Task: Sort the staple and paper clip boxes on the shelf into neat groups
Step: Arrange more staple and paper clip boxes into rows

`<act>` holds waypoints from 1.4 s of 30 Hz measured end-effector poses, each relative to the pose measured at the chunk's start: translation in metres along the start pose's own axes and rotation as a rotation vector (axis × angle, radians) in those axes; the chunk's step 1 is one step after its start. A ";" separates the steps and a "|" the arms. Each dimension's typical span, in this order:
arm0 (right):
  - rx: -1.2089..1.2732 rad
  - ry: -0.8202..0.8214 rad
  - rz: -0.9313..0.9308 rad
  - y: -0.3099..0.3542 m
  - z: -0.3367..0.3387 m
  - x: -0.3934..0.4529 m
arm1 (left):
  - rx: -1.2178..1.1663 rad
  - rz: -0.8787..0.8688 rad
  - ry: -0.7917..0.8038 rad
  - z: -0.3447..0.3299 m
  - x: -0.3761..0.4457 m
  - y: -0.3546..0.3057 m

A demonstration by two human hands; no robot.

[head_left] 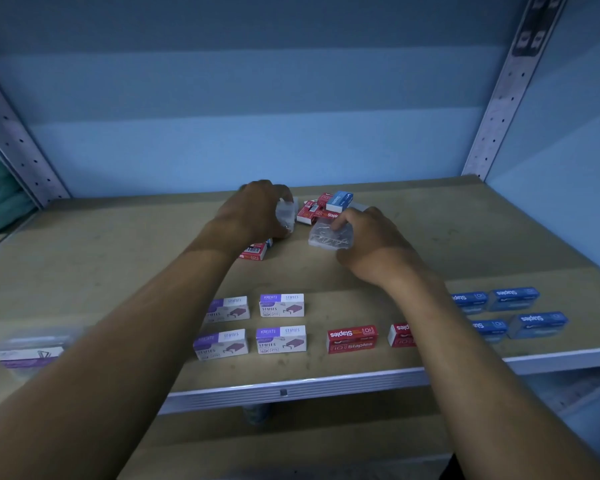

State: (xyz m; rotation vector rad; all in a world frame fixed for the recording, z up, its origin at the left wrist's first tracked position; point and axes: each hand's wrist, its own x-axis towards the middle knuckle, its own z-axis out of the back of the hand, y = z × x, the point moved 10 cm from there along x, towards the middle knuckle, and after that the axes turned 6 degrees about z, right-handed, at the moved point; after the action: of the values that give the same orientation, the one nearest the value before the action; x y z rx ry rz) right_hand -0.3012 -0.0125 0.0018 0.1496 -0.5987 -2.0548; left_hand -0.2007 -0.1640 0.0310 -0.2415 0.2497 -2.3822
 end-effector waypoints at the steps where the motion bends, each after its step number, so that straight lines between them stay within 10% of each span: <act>1: 0.002 -0.015 -0.003 0.000 0.001 0.000 | -0.008 -0.005 -0.004 0.001 0.000 -0.001; 29: 0.244 0.032 -0.061 -0.020 0.029 -0.029 | -0.078 -0.072 0.431 0.001 -0.073 -0.028; 42: 0.258 0.047 -0.111 -0.020 0.035 -0.038 | 0.068 -0.085 0.369 -0.009 -0.082 -0.022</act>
State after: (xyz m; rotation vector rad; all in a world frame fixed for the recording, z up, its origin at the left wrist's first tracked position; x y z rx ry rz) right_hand -0.3078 0.0400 0.0178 0.3894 -0.8413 -2.0674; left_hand -0.1579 -0.0913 0.0191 0.2273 0.3334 -2.5022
